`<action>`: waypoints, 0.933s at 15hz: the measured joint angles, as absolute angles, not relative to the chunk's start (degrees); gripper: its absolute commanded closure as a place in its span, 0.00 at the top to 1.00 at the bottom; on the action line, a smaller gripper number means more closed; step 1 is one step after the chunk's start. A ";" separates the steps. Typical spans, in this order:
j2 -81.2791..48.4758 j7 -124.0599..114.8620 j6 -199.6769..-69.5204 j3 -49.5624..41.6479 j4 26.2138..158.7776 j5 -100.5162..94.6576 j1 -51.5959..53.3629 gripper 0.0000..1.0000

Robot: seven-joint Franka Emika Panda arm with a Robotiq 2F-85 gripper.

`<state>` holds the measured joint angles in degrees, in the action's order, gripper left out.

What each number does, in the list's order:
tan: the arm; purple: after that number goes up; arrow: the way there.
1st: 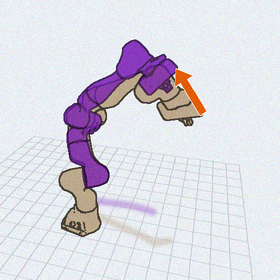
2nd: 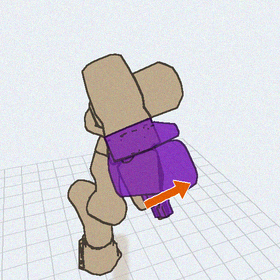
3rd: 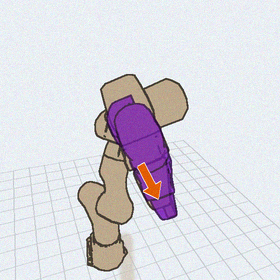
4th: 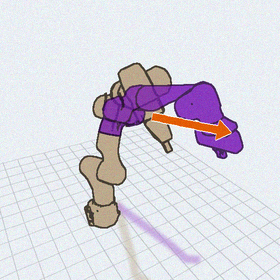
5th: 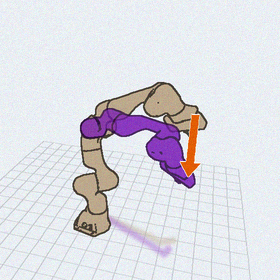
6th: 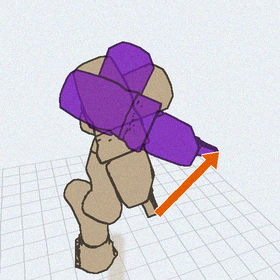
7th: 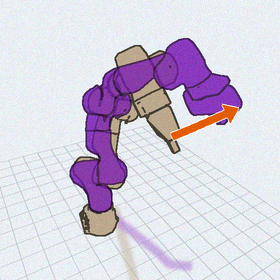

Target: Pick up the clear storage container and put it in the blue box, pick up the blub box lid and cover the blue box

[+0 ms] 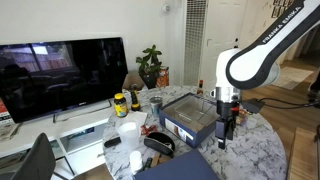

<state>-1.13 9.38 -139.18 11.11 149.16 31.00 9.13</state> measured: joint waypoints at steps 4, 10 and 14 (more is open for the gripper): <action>-1.23 9.46 -139.18 11.10 148.96 31.02 9.12 1.00; -7.21 25.53 -140.95 10.67 147.41 41.30 7.77 1.00; -12.86 33.54 -144.26 11.13 145.24 45.19 6.76 1.00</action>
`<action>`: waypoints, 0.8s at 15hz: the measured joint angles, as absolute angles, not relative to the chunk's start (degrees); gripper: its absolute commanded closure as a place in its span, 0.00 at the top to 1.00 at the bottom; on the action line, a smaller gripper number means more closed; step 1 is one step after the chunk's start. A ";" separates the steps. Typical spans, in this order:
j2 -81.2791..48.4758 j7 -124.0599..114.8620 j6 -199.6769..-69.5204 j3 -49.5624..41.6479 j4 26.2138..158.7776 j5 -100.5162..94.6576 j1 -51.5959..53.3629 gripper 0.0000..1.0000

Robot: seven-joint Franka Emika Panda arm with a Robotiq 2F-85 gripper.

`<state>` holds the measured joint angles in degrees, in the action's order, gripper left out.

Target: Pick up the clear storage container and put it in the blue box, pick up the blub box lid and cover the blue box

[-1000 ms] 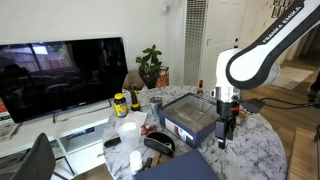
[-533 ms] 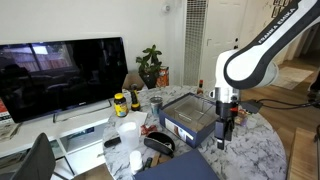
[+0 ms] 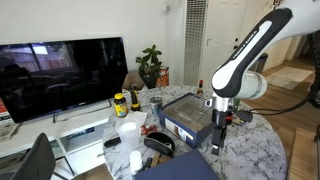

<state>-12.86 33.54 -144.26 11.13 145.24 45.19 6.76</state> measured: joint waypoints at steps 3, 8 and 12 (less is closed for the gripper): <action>-17.13 40.87 -146.77 12.36 142.93 48.67 5.66 1.00; -24.57 53.82 -147.28 14.06 138.57 56.19 2.42 1.00; -29.79 62.37 -146.45 14.20 135.51 62.29 -0.18 1.00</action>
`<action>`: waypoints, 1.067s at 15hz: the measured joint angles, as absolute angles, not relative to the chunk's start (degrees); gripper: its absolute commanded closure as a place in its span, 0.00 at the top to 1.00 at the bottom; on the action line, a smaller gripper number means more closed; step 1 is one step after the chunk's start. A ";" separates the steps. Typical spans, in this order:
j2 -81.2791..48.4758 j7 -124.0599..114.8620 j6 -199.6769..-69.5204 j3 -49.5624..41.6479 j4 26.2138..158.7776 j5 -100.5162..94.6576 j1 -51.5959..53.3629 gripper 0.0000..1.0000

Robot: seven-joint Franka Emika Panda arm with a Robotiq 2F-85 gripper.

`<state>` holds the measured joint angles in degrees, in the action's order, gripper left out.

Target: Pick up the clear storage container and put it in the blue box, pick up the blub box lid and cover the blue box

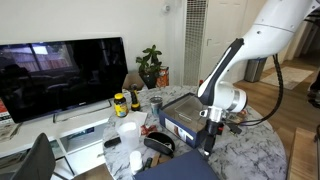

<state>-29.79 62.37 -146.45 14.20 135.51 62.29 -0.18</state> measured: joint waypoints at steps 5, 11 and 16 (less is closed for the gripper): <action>-33.77 69.66 -143.77 14.02 132.52 70.76 -1.67 1.00; -34.52 76.11 -138.72 12.41 131.32 80.91 -1.53 0.91; -34.45 78.32 -136.39 10.25 131.32 85.11 0.16 1.00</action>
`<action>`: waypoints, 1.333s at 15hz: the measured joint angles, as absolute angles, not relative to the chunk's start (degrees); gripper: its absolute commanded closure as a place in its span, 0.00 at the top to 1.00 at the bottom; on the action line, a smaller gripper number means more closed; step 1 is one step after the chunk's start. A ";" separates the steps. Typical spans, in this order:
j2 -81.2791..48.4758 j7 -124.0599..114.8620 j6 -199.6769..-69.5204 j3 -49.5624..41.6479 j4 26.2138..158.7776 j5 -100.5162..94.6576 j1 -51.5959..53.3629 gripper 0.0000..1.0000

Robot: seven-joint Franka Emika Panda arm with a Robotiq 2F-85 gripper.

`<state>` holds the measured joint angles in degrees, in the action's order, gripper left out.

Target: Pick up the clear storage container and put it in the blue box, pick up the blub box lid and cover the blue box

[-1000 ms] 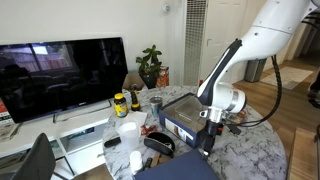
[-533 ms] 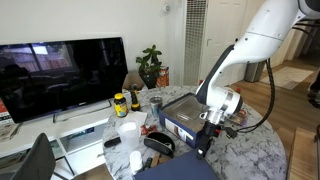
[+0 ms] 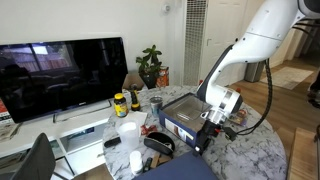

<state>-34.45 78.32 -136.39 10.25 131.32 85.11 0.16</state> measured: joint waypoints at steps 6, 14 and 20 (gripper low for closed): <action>-34.34 78.58 -136.33 8.20 131.33 86.70 2.63 0.68; -34.33 78.48 -136.33 6.91 131.40 86.71 4.24 1.00; -34.38 77.96 -136.33 6.51 131.51 86.71 4.99 1.00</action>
